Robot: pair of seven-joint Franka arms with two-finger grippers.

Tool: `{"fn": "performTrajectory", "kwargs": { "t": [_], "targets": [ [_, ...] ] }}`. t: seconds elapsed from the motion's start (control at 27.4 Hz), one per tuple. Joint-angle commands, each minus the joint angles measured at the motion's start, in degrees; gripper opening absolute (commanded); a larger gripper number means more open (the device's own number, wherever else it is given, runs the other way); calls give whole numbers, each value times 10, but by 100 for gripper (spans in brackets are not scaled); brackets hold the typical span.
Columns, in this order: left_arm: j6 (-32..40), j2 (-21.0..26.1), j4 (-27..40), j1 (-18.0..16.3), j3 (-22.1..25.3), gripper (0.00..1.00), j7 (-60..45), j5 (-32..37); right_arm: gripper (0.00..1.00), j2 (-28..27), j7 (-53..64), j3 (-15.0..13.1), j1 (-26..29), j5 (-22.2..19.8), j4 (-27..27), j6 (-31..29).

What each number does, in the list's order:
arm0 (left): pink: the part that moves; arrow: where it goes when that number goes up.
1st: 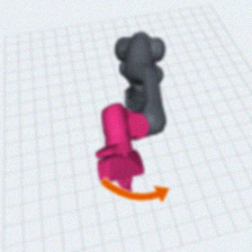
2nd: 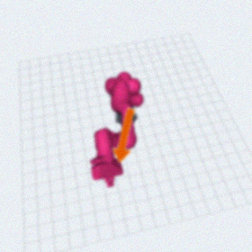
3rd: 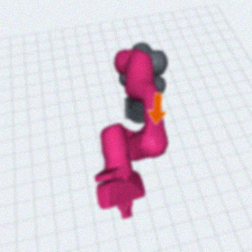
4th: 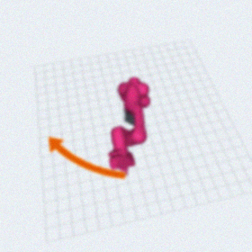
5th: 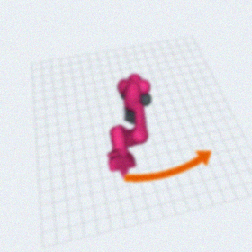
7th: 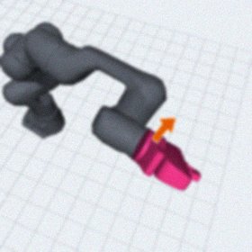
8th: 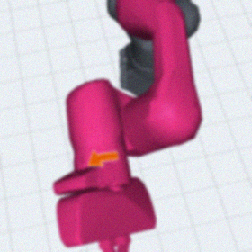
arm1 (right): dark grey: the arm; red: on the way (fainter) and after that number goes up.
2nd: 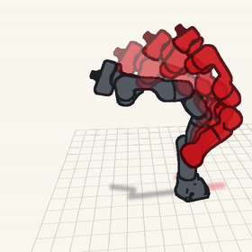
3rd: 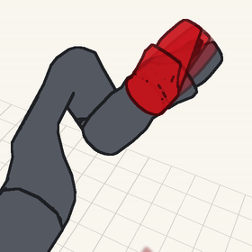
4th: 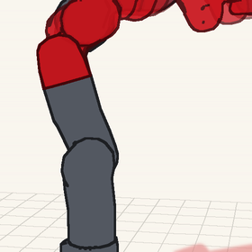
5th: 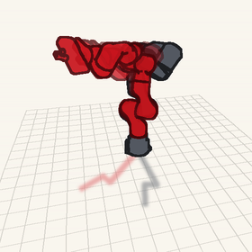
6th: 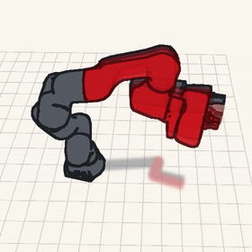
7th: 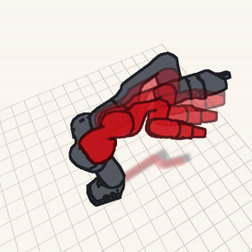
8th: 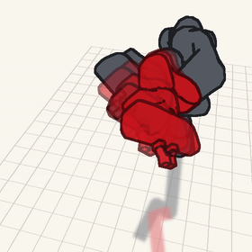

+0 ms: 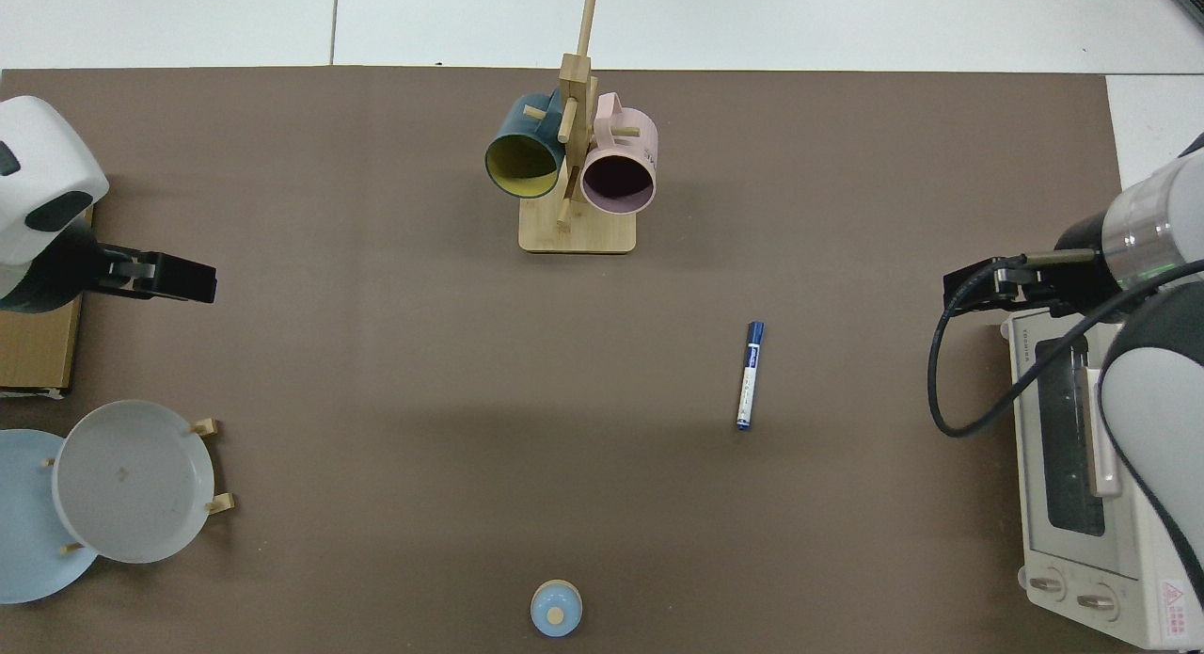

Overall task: Put markers into pen holder
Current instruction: 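Move the right gripper toward the blue-capped white marker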

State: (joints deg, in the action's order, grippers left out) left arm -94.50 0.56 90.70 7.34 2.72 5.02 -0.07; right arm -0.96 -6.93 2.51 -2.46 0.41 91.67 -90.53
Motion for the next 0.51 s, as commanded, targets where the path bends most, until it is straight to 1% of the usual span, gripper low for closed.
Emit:
{"fn": "performTrajectory", "kwargs": {
  "t": [0.0, 0.47],
  "targets": [
    [9, -7, 2, 4, 4, 100, 6, 0, 100, 14, 15, 4, 9, 13, 18, -16],
    [12, -8, 3, 1, 4, 100, 3, 0, 100, 11, 16, 4, 9, 12, 15, -23]
  ]
}}
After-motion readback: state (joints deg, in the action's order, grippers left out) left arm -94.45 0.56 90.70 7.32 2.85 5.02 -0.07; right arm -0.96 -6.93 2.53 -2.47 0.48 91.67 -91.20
